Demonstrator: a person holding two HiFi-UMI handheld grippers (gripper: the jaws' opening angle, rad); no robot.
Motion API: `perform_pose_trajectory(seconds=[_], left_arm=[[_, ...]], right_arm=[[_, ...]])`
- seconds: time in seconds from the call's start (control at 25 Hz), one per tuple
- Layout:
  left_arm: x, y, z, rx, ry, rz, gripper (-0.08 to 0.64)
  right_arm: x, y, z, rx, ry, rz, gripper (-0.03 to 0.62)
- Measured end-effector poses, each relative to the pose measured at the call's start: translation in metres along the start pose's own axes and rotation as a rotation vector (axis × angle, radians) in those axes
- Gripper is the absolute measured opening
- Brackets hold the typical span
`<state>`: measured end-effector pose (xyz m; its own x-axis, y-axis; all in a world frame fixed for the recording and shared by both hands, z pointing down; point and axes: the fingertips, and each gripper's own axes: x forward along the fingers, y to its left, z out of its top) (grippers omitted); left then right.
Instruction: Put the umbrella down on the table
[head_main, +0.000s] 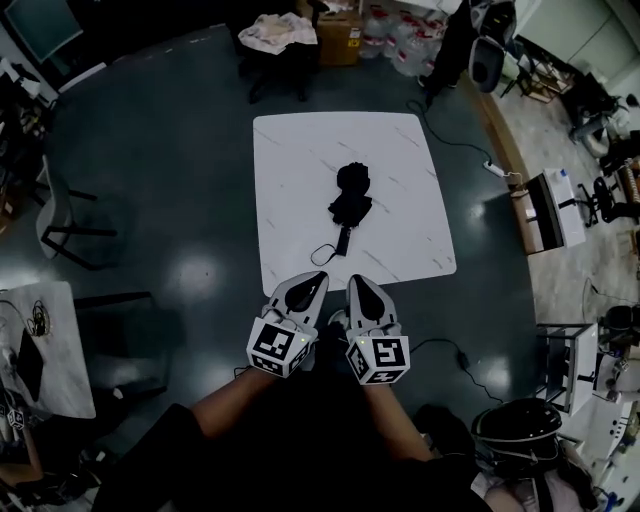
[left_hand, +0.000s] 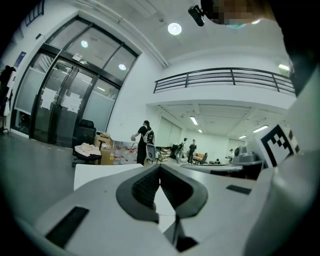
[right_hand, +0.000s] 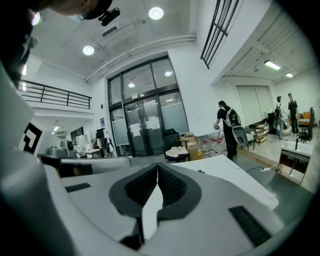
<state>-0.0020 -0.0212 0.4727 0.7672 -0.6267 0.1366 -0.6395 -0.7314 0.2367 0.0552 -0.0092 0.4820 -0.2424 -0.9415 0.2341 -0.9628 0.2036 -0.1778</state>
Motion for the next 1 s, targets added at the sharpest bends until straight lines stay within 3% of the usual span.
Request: perform_pose_trajectory(seconds=[0.24, 0.44, 1.0], left_arm=[[-0.074, 0.004, 0.013, 0.029, -0.063, 0.046, 0.017], [-0.113, 0.003, 0.012, 0.05, -0.081, 0.059, 0.018], [-0.137, -0.009, 0.019, 0.05, -0.123, 0.027, 0.017]], right_arm=[[-0.029, 0.075, -0.005, -0.058, -0.02, -0.024, 0.017], [-0.044, 0.113, -0.01, -0.074, -0.042, -0.012, 0.017], [-0.065, 0.132, -0.002, -0.099, -0.07, -0.04, 0.017]])
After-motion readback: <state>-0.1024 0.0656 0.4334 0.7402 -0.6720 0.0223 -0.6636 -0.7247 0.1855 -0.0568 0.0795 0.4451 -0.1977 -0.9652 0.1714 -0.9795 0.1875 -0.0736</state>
